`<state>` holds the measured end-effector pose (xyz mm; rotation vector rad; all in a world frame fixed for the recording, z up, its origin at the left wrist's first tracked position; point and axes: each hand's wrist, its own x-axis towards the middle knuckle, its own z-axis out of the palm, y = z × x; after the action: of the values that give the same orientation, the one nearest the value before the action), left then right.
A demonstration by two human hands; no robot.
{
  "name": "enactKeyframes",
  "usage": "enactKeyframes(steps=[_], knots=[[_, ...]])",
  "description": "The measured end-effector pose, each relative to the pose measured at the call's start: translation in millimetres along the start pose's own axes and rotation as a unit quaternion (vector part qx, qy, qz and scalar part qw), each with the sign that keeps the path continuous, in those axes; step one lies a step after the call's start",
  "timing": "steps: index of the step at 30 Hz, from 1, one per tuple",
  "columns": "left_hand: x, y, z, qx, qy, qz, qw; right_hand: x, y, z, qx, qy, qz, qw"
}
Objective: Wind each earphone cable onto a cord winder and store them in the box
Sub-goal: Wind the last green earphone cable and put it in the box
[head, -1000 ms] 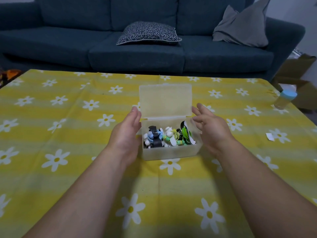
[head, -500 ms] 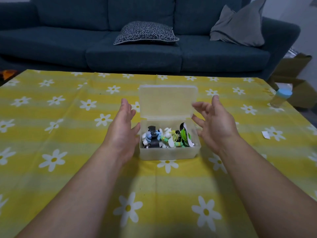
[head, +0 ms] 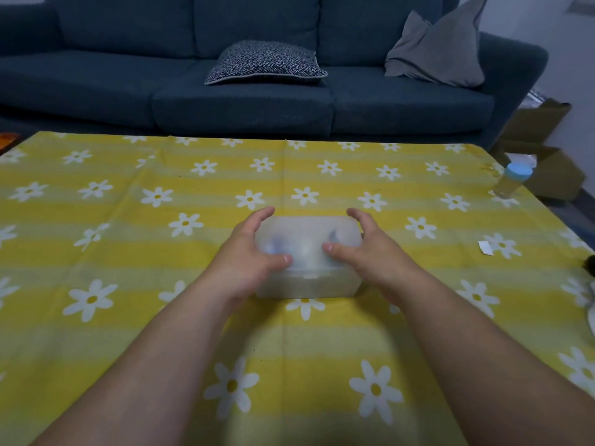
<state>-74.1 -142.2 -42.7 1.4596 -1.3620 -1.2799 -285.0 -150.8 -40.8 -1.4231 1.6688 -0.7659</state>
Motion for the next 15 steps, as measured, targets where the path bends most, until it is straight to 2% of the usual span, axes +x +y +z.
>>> enactKeyframes(steps=[5, 15], knots=[[4, -9, -1, 0.029, -0.029, -0.015, 0.999, 2, 7, -2, -0.027, -0.056, -0.012, 0.998], [6, -12, 1, 0.052, -0.020, 0.010, 0.998, 0, 5, -2, -0.053, -0.041, -0.031, 0.997]])
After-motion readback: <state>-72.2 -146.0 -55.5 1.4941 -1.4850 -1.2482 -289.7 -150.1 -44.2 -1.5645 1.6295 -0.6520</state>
